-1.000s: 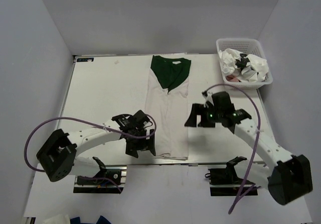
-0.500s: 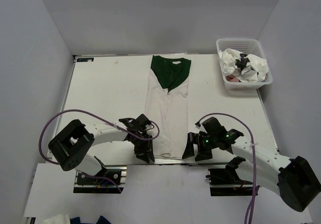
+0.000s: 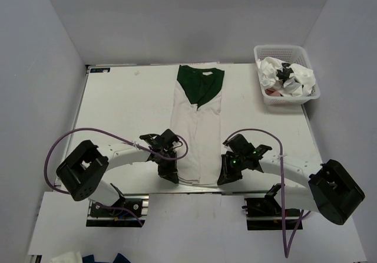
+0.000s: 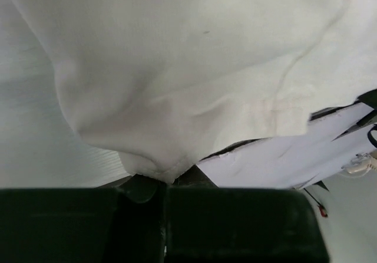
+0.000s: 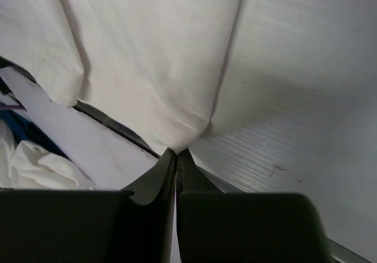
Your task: Fold and stack the t-shirts
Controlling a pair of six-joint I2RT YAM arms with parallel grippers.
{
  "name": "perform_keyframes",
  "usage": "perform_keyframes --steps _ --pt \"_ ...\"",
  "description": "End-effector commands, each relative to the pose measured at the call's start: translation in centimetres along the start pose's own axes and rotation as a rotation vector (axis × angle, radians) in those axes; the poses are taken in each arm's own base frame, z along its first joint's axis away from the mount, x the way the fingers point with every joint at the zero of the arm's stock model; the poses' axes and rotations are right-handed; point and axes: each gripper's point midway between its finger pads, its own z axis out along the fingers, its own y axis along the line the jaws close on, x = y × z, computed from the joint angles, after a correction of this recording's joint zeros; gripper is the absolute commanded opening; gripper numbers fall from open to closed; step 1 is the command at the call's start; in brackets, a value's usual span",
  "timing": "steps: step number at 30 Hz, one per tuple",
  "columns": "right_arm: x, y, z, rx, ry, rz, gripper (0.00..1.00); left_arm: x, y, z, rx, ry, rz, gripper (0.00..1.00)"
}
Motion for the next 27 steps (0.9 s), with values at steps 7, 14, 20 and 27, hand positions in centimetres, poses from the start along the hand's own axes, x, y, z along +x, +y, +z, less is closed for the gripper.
perform_keyframes --steps 7,14,20,27 --pt "-6.7 4.3 -3.3 0.003 -0.233 -0.103 0.00 -4.4 -3.9 -5.2 0.010 -0.195 0.107 0.00" --pt "-14.1 7.1 -6.6 0.091 -0.449 -0.085 0.00 -10.6 -3.8 -8.3 -0.166 -0.301 -0.008 0.00" --pt "-21.3 6.9 -8.6 0.211 -0.585 -0.067 0.00 -18.3 -5.3 -10.3 -0.136 -0.357 -0.013 0.00" --pt "-28.2 7.5 -10.9 0.240 -0.714 -0.055 0.00 -26.4 -7.7 -12.7 -0.112 -0.439 0.080 0.00"
